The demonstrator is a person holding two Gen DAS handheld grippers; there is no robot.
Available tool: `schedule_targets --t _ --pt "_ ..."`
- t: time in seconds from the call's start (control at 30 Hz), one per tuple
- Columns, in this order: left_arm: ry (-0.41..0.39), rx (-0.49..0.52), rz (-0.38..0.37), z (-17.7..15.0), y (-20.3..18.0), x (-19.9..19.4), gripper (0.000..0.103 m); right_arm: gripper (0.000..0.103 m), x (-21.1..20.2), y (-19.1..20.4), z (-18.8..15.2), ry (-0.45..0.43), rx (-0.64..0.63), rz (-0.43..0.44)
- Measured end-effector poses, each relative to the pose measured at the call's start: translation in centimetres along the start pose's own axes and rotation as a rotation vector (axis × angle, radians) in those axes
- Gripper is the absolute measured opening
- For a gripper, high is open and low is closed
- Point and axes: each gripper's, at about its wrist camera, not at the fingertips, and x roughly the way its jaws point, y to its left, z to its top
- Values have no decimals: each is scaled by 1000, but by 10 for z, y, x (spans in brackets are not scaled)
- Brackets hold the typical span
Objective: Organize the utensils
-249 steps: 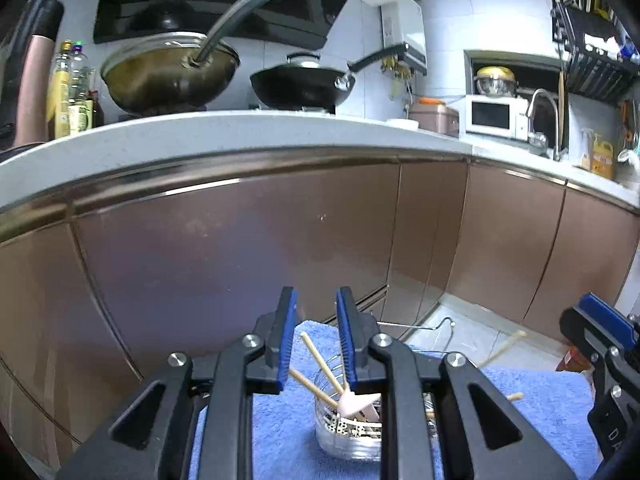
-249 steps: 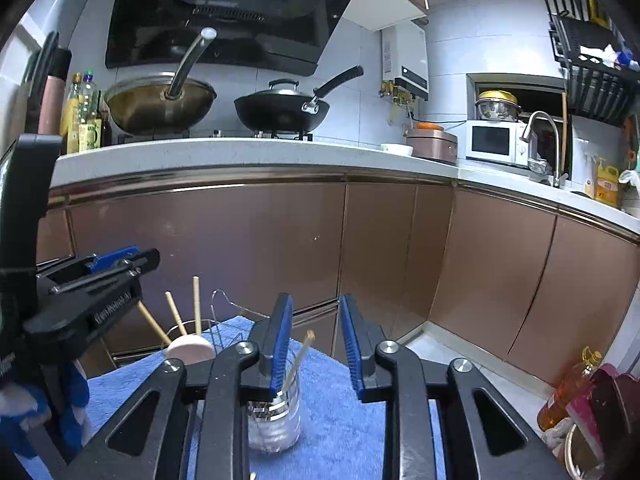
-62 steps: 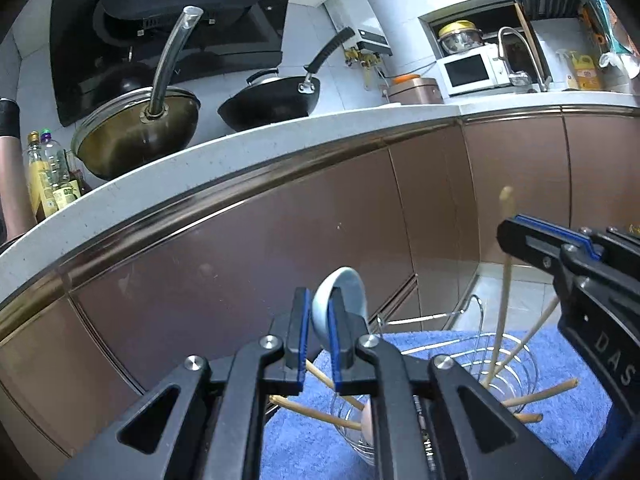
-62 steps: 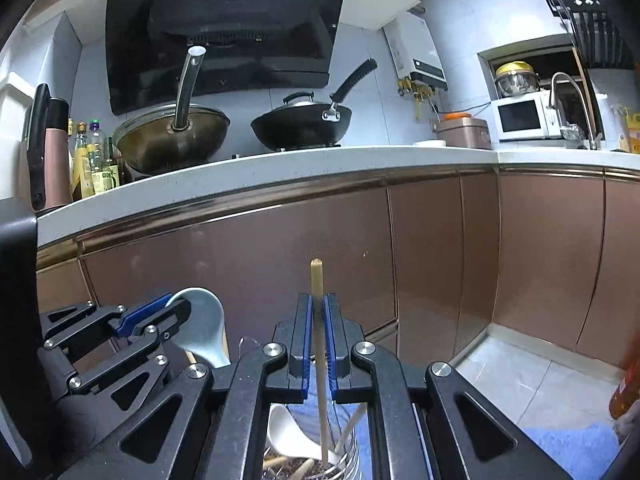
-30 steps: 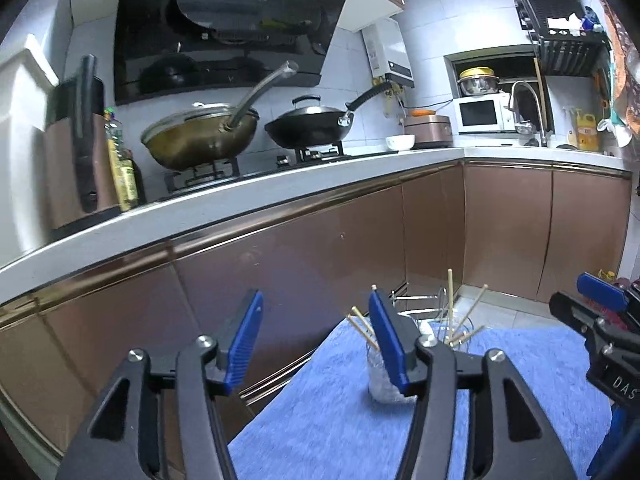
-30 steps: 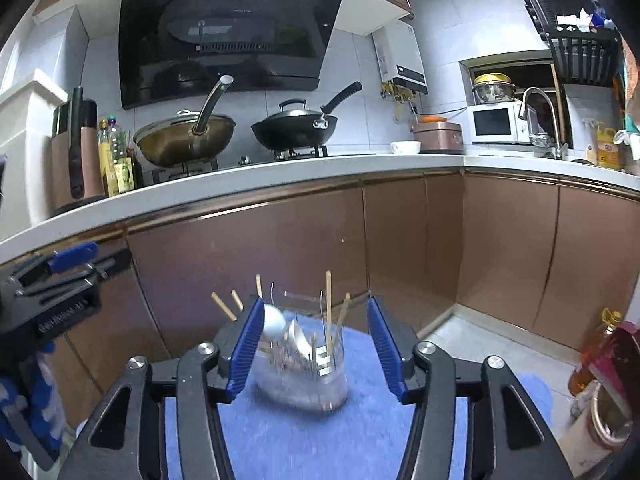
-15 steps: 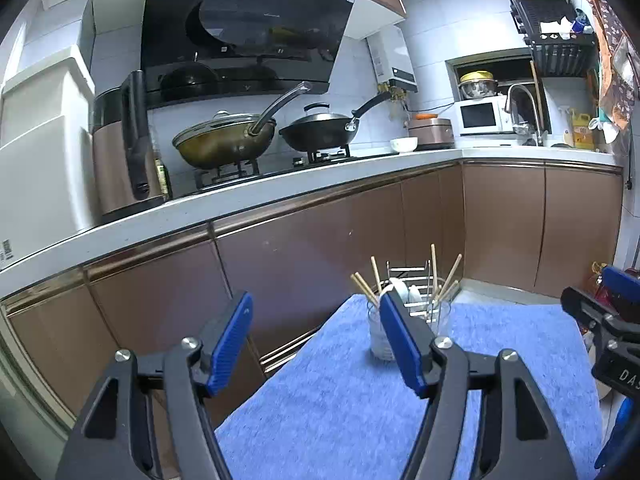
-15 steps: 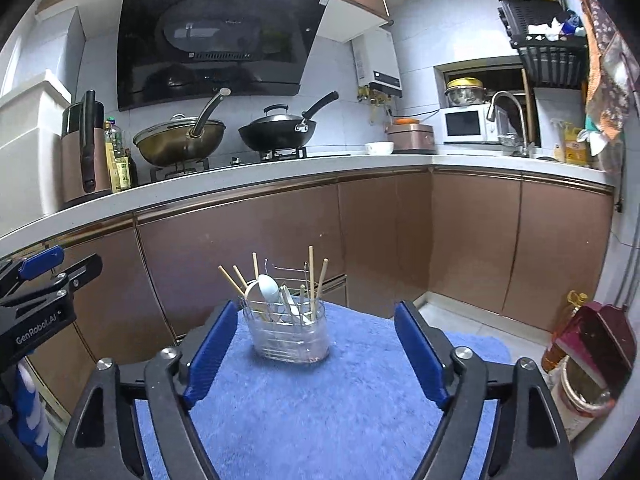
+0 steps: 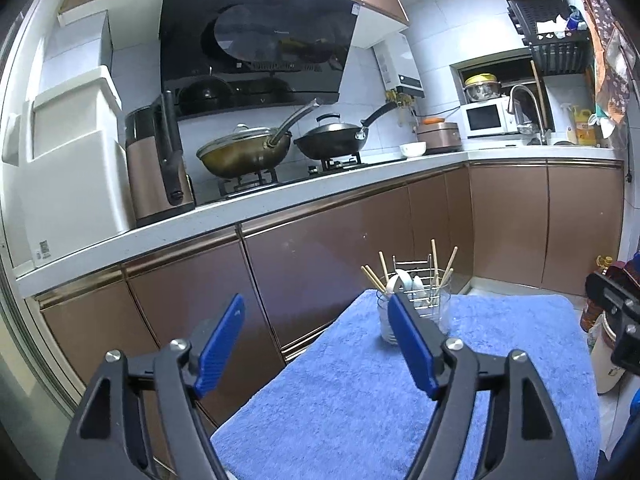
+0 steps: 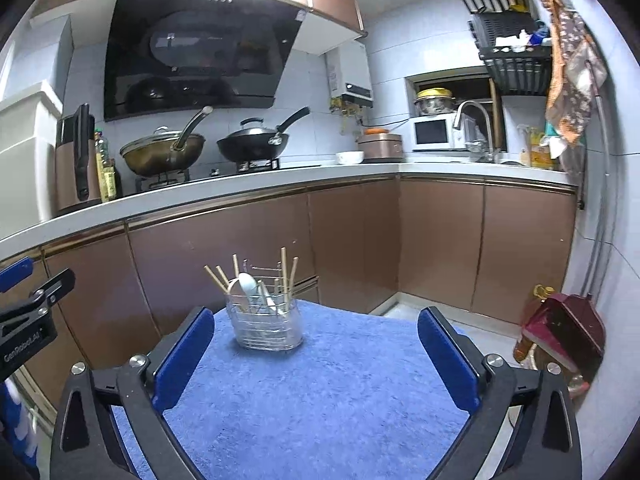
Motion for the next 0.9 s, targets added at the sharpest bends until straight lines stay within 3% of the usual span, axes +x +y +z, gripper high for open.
schedule_targets --t 0.53,0.9 --pt "-48 -28 -41 -4 8 -41 74 103 -46 -4 -4 -38 10 -80" --pt "-51 -58 -26 -9 18 -40 74 103 -57 1 -3 -33 -22 -214"
